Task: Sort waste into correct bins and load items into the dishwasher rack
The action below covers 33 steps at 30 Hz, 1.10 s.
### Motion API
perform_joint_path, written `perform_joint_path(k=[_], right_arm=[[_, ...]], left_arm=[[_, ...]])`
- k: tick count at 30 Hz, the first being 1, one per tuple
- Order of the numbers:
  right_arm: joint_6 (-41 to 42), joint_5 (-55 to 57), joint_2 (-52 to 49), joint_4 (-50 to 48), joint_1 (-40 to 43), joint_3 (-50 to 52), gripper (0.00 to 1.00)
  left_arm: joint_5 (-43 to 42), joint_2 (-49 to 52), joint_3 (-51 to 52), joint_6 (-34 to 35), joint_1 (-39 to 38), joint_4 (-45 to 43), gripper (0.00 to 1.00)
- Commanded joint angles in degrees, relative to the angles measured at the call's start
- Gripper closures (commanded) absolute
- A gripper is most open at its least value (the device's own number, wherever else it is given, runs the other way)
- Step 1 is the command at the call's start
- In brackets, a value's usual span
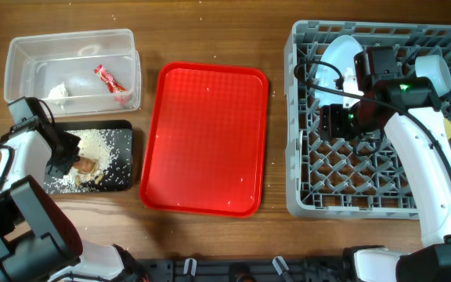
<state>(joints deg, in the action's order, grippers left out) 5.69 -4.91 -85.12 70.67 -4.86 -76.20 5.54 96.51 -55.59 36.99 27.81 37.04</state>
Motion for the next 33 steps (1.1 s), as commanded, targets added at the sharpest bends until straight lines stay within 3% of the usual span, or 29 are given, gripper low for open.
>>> perform_joint_path(k=[1, 3, 6, 11, 13, 16, 18, 20, 22, 26, 30, 33], right_arm=[[-1.05, -0.48, 0.70, -0.09, 0.07, 0.22, 0.26], [-1.03, -0.48, 0.70, -0.11, 0.07, 0.22, 0.26], [-1.05, -0.48, 0.70, -0.07, 0.07, 0.22, 0.26], [-1.07, -4.48, 0.70, -1.99, 0.00, 0.22, 0.22], [-1.25, -10.73, 0.70, -4.76, -0.11, 0.22, 0.22], [-1.20, -25.29, 0.70, -15.23, -0.83, 0.22, 0.20], [-0.87, -33.40, 0.57, -22.86, -1.60, 0.22, 0.19], [1.55, -36.30, 0.46, -29.18, -2.75, 0.22, 0.19], [1.92, -33.97, 0.46, -31.69, -4.20, 0.22, 0.19], [5.38, -11.41, 0.46, -22.36, -5.79, 0.22, 0.19], [16.70, 7.54, 0.66, -10.86, -5.79, 0.22, 0.23], [17.33, 7.21, 2.80, -10.64, -6.51, 1.53, 0.27]], left_arm=[[0.96, 1.38, -0.35, -0.59, 0.28, -0.07, 0.49], [0.94, 1.14, -0.35, -0.61, 0.28, 0.00, 0.27], [0.63, -0.37, -0.46, -0.61, 0.26, 0.17, 0.16], [-9.03, -5.81, -2.38, -1.09, 0.04, 0.61, 0.14], [-16.06, -8.44, -2.62, -4.68, -0.33, -1.07, 0.15], [-33.40, -12.85, -2.62, -13.07, -3.56, -5.95, 0.15], [-38.58, -14.38, -2.62, -17.22, -7.06, -7.63, 0.14], [-37.86, -15.19, -2.62, -21.62, -11.91, -7.15, 0.12], [-31.34, -15.15, -2.62, -23.37, -17.79, -4.57, 0.07], [-11.91, -15.06, -2.67, -23.26, -28.63, 5.40, 0.04], [-7.56, -15.19, -2.67, -20.50, -32.46, 17.81, 0.00], [-7.61, -16.00, -2.29, -17.92, -32.57, 23.74, 0.00]])
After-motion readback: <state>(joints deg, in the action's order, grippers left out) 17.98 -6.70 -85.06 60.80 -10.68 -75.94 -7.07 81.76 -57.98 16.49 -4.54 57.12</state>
